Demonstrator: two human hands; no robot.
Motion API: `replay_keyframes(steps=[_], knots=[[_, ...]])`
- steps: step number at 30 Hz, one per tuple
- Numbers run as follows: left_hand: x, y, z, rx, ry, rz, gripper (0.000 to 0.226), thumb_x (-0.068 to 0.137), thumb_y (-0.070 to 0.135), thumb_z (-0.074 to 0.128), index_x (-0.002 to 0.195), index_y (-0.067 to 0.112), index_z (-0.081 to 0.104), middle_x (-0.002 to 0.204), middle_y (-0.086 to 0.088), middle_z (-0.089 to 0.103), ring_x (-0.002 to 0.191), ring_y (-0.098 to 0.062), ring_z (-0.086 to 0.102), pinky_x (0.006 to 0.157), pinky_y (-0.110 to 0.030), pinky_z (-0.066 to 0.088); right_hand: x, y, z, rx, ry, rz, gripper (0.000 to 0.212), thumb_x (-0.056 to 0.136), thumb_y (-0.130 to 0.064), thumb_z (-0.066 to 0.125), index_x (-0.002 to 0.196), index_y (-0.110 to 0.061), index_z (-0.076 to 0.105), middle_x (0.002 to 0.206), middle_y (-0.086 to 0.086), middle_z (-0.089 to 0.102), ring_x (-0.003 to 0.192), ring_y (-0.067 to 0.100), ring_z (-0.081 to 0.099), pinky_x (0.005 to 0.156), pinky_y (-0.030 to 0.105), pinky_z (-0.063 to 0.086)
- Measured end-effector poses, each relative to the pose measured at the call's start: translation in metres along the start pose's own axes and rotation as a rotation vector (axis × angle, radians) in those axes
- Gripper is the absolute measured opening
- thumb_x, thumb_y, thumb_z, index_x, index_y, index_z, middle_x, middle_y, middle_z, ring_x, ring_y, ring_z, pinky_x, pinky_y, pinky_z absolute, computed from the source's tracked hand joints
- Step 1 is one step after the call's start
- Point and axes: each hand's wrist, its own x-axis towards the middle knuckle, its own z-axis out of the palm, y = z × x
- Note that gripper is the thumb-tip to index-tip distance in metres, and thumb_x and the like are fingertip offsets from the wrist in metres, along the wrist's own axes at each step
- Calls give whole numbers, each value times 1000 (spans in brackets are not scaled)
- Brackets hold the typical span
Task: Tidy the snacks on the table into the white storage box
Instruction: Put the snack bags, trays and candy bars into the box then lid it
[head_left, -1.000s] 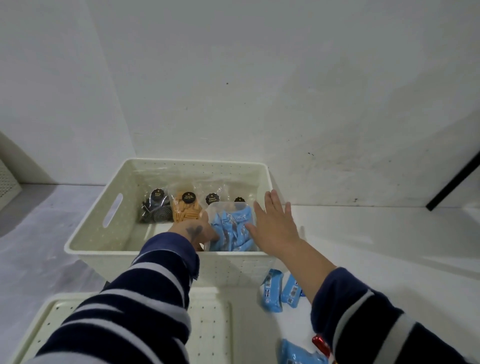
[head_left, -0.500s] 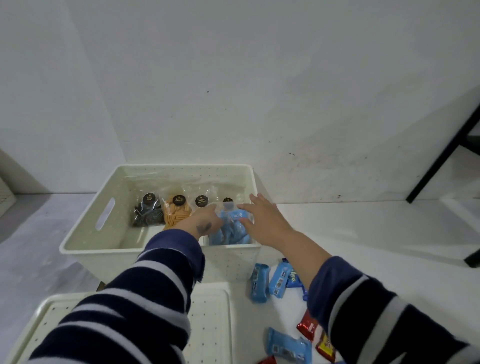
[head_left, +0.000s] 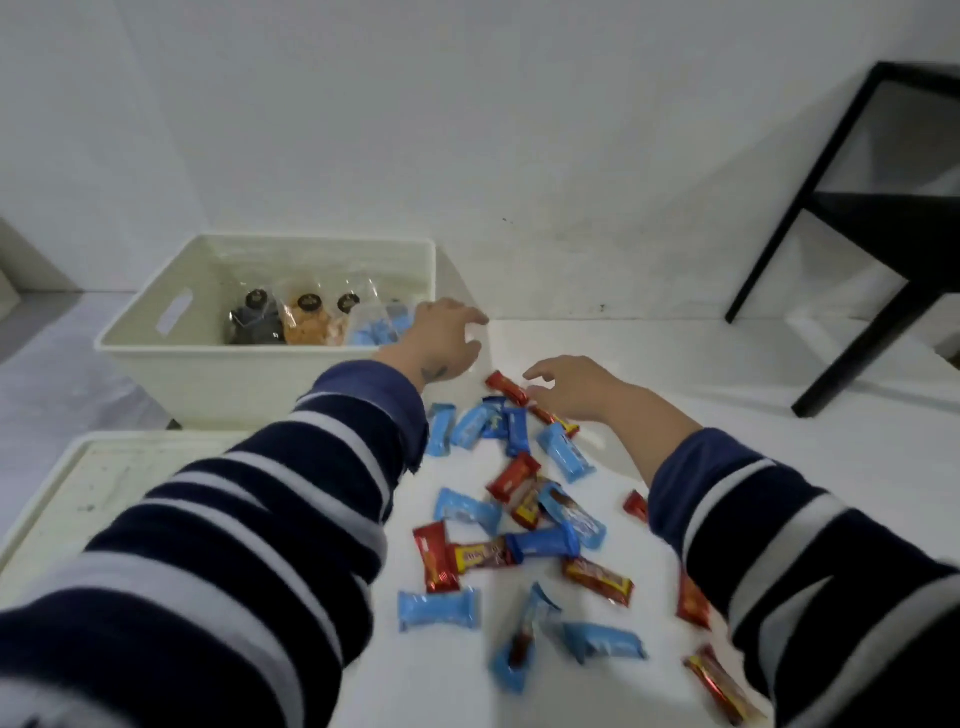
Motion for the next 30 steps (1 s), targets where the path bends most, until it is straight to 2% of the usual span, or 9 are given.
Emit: replay_keyframes(steps=[2, 7, 9, 13, 17, 19, 22, 27, 30], knots=[[-19, 11, 16, -29, 15, -39, 41, 95, 21, 47, 136, 23, 48, 150, -9, 35, 140, -28, 25, 114, -38, 14, -23, 20, 4, -30, -50, -13, 41, 98, -33, 45, 136, -19, 51, 144, 6, 46, 128, 24, 47, 102, 29, 37], [-78, 43, 67, -77, -57, -202, 39, 96, 21, 46, 135, 23, 49, 147, -12, 37, 139, -28, 27, 113, -34, 18, -66, 79, 29, -99, -178, -57, 47, 99, -38, 44, 142, -19, 44, 151, 3, 39, 138, 22, 36, 112, 32, 28], [-99, 49, 92, -62, -82, -270, 39, 96, 27, 47, 135, 26, 49, 148, -12, 37, 138, -28, 31, 113, -34, 20, -82, 102, 42, -114, -190, -69, 49, 98, -43, 44, 142, -21, 44, 152, 2, 37, 140, 22, 33, 113, 34, 26], [-139, 52, 148, -64, -148, -431, 42, 93, 43, 48, 135, 35, 47, 153, -8, 30, 142, -28, 22, 116, -39, 16, -107, 145, 74, -131, -203, -50, 61, 91, -58, 45, 143, -28, 39, 153, 6, 34, 140, 27, 31, 115, 41, 27], [-180, 61, 193, -68, -143, -560, 72, 81, 70, 47, 144, 41, 28, 160, 2, 2, 146, -34, -7, 115, -60, 7, -131, 175, 112, -168, -178, -31, 80, 85, -71, 41, 151, -36, 12, 162, 4, -3, 149, 30, -5, 119, 54, 5], [-196, 66, 206, -6, -131, -580, 86, 75, 80, 42, 148, 40, 17, 160, 6, -9, 144, -36, -17, 112, -64, 3, -142, 184, 128, -170, -142, -30, 88, 82, -76, 38, 152, -38, -1, 160, 4, -18, 147, 31, -17, 117, 57, -2], [-213, 65, 223, 50, -102, -587, 99, 67, 88, 32, 150, 40, 5, 159, 5, -17, 143, -38, -23, 112, -63, -4, -154, 192, 149, -176, -110, -23, 99, 75, -84, 34, 149, -40, -14, 156, 5, -31, 143, 32, -28, 114, 60, -8], [-221, 58, 245, 65, -10, -552, 108, 64, 93, 27, 151, 34, 4, 160, 3, -11, 141, -36, -27, 114, -61, -7, -157, 198, 179, -215, -48, -53, 114, 51, -97, 16, 143, -44, -26, 151, 5, -40, 138, 36, -37, 111, 67, -9], [-214, 55, 251, 107, 10, -536, 111, 58, 95, 16, 151, 35, 2, 160, 3, -12, 141, -36, -28, 114, -60, -8, -145, 195, 184, -243, 8, -55, 116, 51, -99, 22, 138, -45, -32, 150, 7, -42, 136, 39, -39, 108, 71, -10]])
